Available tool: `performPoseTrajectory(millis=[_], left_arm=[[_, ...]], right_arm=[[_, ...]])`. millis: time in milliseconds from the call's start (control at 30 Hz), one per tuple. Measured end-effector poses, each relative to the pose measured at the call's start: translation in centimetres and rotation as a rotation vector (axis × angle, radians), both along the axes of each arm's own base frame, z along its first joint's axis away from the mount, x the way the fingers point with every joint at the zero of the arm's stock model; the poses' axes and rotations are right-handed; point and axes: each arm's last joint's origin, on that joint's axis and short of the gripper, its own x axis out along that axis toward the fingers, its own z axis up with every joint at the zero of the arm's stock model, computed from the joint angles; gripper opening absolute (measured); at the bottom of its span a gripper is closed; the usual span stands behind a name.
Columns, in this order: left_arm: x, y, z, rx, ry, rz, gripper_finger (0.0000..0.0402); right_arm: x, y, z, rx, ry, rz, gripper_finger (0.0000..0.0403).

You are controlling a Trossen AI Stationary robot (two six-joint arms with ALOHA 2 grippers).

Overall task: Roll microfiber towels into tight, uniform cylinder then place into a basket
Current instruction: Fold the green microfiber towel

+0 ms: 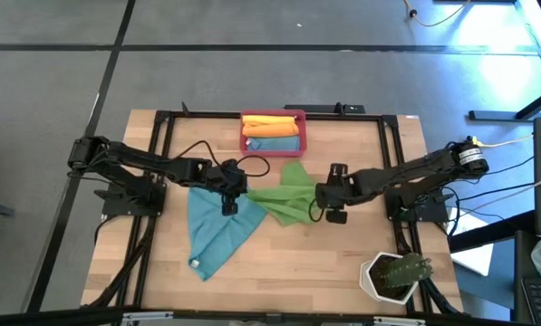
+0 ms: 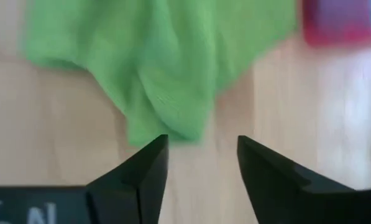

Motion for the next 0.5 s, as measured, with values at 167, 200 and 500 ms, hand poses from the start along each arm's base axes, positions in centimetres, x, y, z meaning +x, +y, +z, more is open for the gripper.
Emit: performPoseTrajectory(millis=[167, 200, 500], left_arm=[[0.0, 0.1, 0.0, 0.000, 0.000, 0.002, 0.0000], [0.0, 0.1, 0.0, 0.000, 0.000, 0.002, 0.0000], [0.0, 0.1, 0.0, 0.004, 0.000, -0.002, 0.0000]], right_arm=[[-0.1, 1.9, -1.8, -0.032, -0.047, 0.246, 0.0193], [-0.4, 2.1, -2.3, -0.061, -0.042, 0.276, 0.0193], [-2.6, 2.1, -5.4, -0.346, 0.020, 0.332, 0.0193]])
